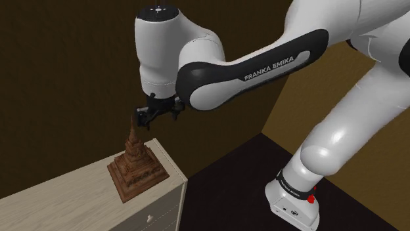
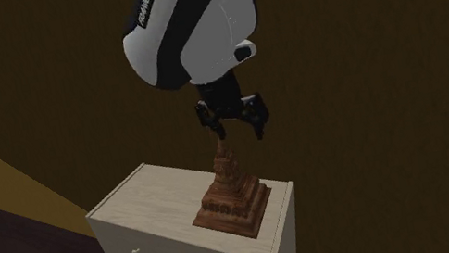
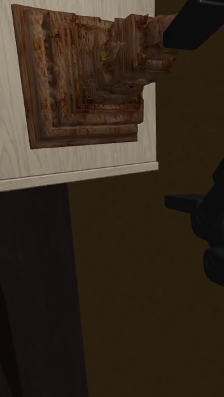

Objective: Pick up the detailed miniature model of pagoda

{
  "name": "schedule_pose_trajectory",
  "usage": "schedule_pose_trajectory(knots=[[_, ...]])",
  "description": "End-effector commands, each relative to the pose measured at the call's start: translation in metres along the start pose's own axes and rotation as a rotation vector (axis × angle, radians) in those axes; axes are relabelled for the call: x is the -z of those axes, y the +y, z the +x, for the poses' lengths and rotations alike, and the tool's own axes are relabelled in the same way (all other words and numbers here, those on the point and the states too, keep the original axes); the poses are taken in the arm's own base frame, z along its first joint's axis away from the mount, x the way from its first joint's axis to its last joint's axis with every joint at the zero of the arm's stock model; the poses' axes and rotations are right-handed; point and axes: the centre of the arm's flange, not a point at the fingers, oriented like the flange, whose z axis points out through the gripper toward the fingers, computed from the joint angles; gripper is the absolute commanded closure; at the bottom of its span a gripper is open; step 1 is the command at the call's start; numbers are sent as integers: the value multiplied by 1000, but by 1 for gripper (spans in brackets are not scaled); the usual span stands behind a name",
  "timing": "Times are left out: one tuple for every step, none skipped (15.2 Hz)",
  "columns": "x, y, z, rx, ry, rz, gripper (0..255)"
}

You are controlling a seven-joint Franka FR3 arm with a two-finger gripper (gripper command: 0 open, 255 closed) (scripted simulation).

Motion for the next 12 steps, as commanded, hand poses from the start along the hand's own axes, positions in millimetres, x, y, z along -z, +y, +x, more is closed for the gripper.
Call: schedule_pose_trajectory(knots=[[-6,-27,3,-10,35,-10,0],[-9,-40,5,-13,51,-16,0],[-13,-53,6,-16,66,-22,0],[-16,-67,8,-19,81,-28,0],[-20,-80,10,-22,97,-34,0],[-23,-91,12,-25,110,-39,0],[-28,-92,10,-25,110,-39,0],[-33,-93,9,-25,110,-39,0],[-38,-93,8,-25,110,-39,0],[-43,-94,6,-25,110,-39,0],[-48,-95,5,-25,110,-39,0],[-53,-96,4,-25,110,-39,0]])
